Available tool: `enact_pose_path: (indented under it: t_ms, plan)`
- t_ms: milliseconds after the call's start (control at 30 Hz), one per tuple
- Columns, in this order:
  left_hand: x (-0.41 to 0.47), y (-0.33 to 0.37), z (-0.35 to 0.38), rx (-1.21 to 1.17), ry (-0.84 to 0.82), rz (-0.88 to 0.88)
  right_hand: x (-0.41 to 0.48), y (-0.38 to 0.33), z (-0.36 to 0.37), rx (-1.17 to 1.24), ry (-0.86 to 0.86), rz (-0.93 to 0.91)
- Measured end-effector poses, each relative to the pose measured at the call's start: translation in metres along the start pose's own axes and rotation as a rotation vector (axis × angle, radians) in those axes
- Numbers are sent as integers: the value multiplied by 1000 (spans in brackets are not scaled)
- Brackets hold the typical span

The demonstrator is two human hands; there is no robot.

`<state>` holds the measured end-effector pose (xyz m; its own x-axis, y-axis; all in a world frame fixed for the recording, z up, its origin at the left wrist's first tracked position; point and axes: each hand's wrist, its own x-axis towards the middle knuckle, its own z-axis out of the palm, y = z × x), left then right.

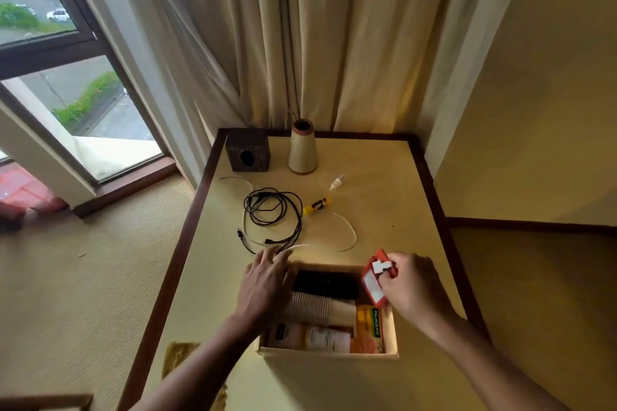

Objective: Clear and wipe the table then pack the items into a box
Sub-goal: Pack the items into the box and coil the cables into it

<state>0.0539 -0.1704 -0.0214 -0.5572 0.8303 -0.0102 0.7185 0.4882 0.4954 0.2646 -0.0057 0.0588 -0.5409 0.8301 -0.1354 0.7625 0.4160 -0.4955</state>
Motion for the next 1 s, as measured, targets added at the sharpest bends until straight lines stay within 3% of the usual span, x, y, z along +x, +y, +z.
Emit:
enact_pose_path:
  t_ms: [167,467,567,800,1000]
  plan:
    - [4,-3,14,-47,-137,-111,1,1,32,-118,50,4]
    - [0,-2,19,-59,-73,-86,-20,17,46,-170,139,-103]
    - [0,-1,18,-30,-86,-95,-23,16,51,-169,140,-65]
    - [1,0,20,31,-114,-117,-6,1,53,-426,-15,30]
    - [-1,-6,21,-61,-70,-85,6,11,48,-313,-103,-73]
